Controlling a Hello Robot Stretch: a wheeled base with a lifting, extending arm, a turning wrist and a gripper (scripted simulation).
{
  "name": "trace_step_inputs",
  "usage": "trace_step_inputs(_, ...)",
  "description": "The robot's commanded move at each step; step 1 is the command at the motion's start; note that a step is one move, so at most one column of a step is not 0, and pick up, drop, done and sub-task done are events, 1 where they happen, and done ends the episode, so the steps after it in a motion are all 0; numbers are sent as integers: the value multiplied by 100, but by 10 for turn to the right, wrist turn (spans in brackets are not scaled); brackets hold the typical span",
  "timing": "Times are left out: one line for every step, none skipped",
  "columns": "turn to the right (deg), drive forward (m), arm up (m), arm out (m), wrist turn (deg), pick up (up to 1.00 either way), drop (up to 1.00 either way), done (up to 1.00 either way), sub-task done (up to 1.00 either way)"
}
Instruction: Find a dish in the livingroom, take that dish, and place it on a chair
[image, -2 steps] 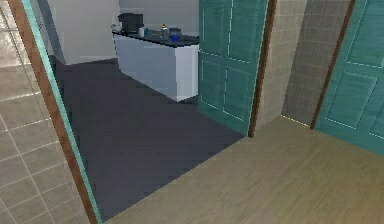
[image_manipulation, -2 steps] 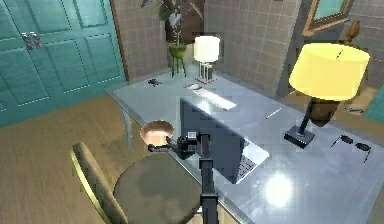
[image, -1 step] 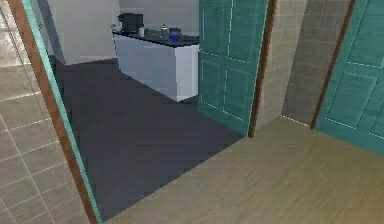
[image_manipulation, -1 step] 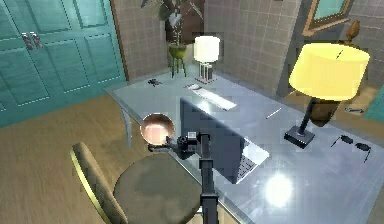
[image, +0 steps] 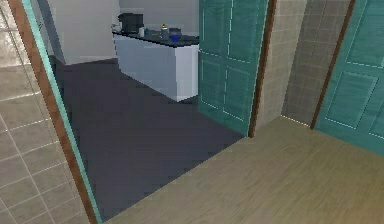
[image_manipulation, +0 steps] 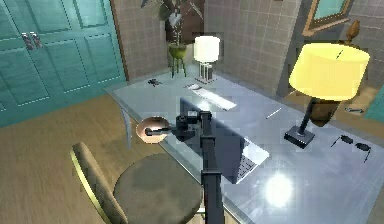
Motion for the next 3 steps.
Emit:
trace_step_inputs(0,0,0,-8,0,0,0,0,0)
trace_step_inputs(0,0,28,0,0,0,0,0,0)
trace_step_inputs(0,0,0,0,-450,0,0,0,0)
